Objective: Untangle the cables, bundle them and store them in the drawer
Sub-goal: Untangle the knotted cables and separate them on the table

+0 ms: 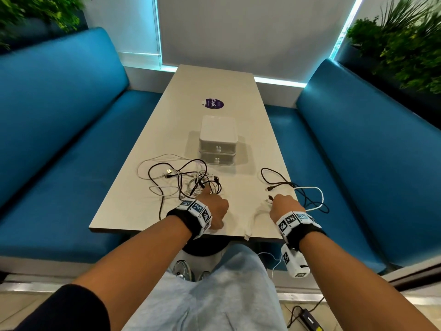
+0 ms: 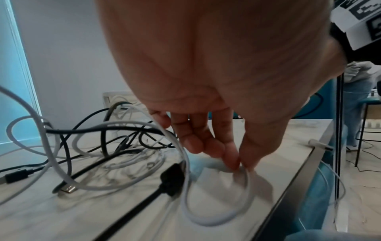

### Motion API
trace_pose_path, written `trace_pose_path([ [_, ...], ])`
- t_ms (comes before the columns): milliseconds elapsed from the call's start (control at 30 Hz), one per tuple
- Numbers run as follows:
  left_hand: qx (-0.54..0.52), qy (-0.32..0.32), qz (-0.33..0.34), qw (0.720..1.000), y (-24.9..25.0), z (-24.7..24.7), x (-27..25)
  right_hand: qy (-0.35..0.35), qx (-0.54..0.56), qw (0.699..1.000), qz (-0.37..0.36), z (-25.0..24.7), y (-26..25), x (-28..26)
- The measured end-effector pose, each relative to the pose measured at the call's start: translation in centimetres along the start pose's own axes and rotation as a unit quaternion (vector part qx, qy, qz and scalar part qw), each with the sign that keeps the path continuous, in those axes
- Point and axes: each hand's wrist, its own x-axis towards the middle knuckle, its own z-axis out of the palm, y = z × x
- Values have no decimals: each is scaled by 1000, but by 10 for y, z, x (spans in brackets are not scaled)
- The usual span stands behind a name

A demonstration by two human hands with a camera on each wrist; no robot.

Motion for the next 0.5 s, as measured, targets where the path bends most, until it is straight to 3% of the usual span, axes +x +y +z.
trace_pose_path([
  [133,16,37,-8,999,1,4,-1,0,11,1000,22,-2,7,-7],
  [267,-82,104,5,991,3,1,1,-16,145,989,31,-2,-6,2],
  [500,-179,138,-2,974,18,-11,4,-14,387,921,-46,-10,-43,4],
])
